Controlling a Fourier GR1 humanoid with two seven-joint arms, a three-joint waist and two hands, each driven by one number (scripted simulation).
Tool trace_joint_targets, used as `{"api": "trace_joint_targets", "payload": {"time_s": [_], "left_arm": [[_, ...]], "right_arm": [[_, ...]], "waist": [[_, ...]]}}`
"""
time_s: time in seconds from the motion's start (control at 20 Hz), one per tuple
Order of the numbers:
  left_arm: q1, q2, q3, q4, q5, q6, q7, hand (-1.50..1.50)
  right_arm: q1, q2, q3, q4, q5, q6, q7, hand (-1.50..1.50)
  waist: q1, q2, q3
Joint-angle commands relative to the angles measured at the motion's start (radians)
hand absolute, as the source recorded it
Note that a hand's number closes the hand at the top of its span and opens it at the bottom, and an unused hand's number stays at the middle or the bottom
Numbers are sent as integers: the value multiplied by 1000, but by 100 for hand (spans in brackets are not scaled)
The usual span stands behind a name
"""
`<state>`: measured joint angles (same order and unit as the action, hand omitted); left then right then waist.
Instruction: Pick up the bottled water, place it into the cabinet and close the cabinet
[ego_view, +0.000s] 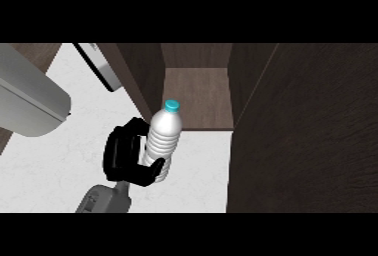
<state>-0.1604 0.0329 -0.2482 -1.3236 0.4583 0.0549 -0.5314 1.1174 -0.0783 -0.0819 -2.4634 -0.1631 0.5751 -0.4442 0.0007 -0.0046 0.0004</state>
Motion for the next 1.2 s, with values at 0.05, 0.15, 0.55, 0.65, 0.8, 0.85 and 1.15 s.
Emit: {"api": "trace_joint_targets", "payload": {"time_s": [0.05,0.15,0.55,0.65,0.8,0.85,1.15], "left_arm": [[-24,-31,-156,-129,-42,162,86,150],[-62,-32,-174,-213,-67,240,190,150],[-327,-33,-313,-208,-61,576,339,150],[-321,-33,-348,-244,-69,641,344,150],[-498,-33,-287,-111,-24,696,345,150],[-436,-33,-337,-104,4,695,268,150],[-574,-33,-306,47,-1,745,289,150]], "right_arm": [[-28,18,28,-87,-41,-15,64,-150],[8,18,3,-75,-47,6,31,-150],[-60,-16,-59,-64,-134,4,101,-150],[-41,-1,-42,-93,-127,14,90,-150],[-79,14,-49,-9,-67,31,21,-150],[-61,-12,-79,-89,-154,15,97,-150],[-134,-12,-76,-85,-154,-22,164,-150]], "waist": [[-6,3,0],[-11,0,0],[-20,6,0],[-17,3,-1],[-35,6,0],[-28,9,-1],[-26,12,-1]]}}
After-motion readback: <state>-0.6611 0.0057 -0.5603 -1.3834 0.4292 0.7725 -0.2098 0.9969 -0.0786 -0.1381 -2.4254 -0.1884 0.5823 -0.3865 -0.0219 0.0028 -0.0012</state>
